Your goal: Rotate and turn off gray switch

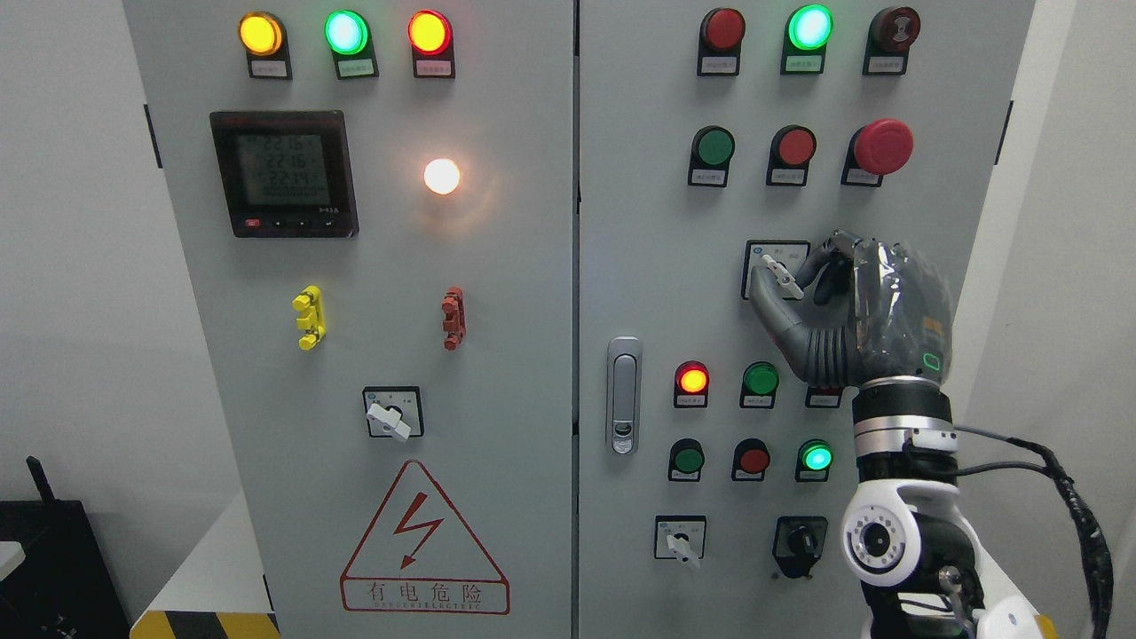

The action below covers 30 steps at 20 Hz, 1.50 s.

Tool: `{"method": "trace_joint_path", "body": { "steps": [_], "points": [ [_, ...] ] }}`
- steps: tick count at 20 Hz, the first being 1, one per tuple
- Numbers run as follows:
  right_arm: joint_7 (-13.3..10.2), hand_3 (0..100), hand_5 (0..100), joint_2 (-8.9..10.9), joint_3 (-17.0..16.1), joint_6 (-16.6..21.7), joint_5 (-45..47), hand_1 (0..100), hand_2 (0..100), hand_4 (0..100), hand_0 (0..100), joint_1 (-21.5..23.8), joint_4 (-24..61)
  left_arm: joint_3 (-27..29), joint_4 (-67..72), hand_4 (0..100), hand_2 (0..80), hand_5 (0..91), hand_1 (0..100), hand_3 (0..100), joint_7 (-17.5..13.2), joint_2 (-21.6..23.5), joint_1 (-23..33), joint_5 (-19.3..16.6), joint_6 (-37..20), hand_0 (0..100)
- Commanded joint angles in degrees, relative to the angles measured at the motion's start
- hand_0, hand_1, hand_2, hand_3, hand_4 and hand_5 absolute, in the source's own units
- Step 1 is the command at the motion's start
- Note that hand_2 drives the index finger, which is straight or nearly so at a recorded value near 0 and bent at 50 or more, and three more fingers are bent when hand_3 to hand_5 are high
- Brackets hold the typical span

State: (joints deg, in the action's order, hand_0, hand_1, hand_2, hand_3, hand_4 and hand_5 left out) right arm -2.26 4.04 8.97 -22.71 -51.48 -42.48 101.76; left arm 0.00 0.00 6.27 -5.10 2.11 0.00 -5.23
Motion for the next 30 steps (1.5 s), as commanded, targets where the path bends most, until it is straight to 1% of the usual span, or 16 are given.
{"method": "trace_joint_path", "body": {
  "steps": [1,5,30],
  "points": [
    [-0.03,87,97,0.00,0.00,0.03,-0.02,41,67,79,37,-0.06,-0.07,1.85,1.32,0,0.0,0.0,39,0,-0.03,0.00,-0.01,-0.44,0.05,12],
    [1.03,88,97,0.00,0.09,0.03,-0.02,41,68,80,39,0.03,-0.42,1.85,1.32,0,0.0,0.0,39,0,-0.03,0.00,-0.01,-0.44,0.05,12],
    [1.12,92,98,0.00,0.17,0.03,0.07,37,74,81,44,-0.50,-0.42,1.85,1.32,0,0.0,0.0,39,0,-0.03,0.00,-0.01,-0.44,0.04,12]
  ]
}}
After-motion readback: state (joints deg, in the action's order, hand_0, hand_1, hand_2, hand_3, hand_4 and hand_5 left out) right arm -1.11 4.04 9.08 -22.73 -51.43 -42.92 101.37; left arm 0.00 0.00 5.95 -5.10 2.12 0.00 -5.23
